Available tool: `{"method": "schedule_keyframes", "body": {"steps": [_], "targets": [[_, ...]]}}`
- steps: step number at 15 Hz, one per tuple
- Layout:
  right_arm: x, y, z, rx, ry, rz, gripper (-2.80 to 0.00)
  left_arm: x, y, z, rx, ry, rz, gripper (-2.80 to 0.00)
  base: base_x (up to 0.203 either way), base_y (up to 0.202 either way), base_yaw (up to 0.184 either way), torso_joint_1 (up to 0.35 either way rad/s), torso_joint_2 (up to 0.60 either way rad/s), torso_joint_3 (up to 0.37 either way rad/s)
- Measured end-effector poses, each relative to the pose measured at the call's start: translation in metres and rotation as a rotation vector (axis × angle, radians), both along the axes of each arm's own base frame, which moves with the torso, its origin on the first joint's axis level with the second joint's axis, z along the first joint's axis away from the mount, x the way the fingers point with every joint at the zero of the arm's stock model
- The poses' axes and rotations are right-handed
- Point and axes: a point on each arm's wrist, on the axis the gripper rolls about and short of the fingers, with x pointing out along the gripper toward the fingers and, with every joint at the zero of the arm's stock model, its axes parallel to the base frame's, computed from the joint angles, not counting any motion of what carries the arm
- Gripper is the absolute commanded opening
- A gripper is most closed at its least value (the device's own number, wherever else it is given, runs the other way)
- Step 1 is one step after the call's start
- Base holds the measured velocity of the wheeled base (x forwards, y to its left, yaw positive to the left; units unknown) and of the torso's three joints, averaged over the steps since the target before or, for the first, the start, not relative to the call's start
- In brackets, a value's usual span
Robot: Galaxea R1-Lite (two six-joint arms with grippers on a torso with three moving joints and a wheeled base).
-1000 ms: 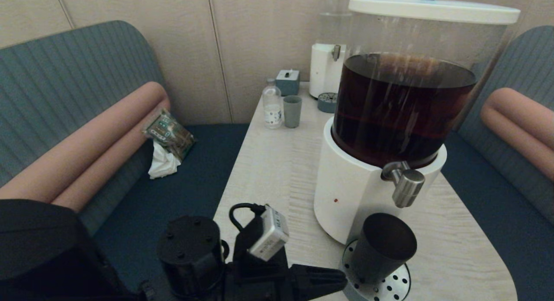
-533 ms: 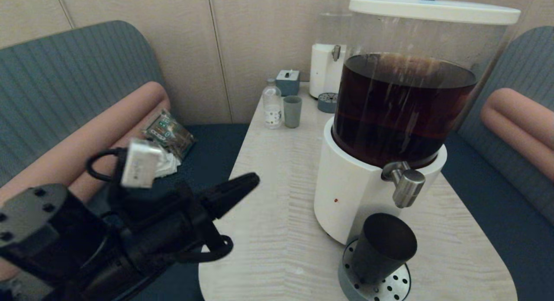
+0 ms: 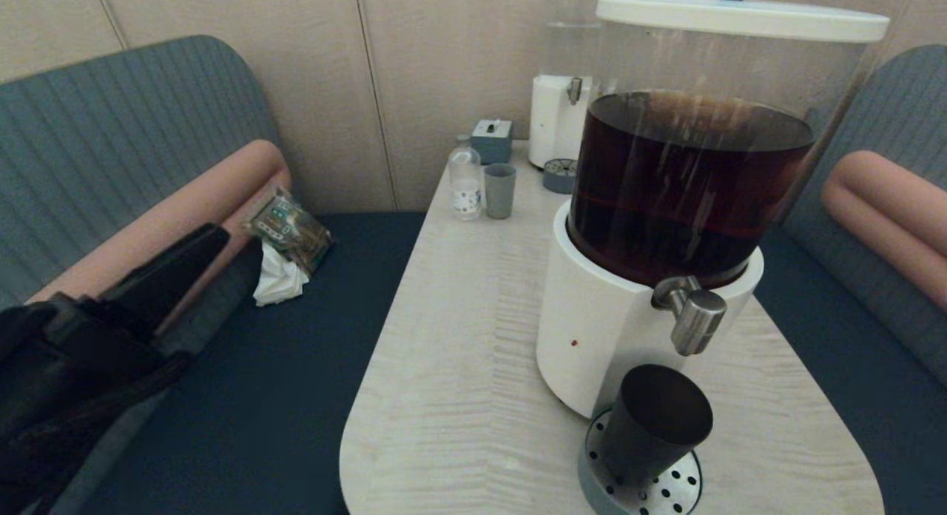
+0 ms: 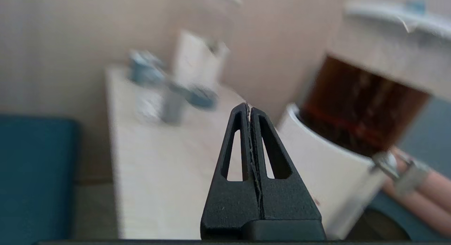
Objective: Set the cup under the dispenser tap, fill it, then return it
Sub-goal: Turn on the faucet
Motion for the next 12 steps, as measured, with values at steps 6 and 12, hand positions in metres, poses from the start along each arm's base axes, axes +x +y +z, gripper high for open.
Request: {"method": "schedule_keyframes", "body": {"steps": [6,12], "targets": [[0.000,0.000,0.000,0.000,0.000,0.000,-2.80,-0.072,0.037,0.005,-0.059,-0.209,0.225,-2.80,0.000,0.000,0.000,0.000,0.00,0.000],[0.000,0.000,0.000,0.000,0.000,0.000,-2.80,-0.148,0.040,-0.002,-0.073,-0.443,0.276,-2.80,0.000,0.000,0.000,0.000,0.00,0.000]]}}
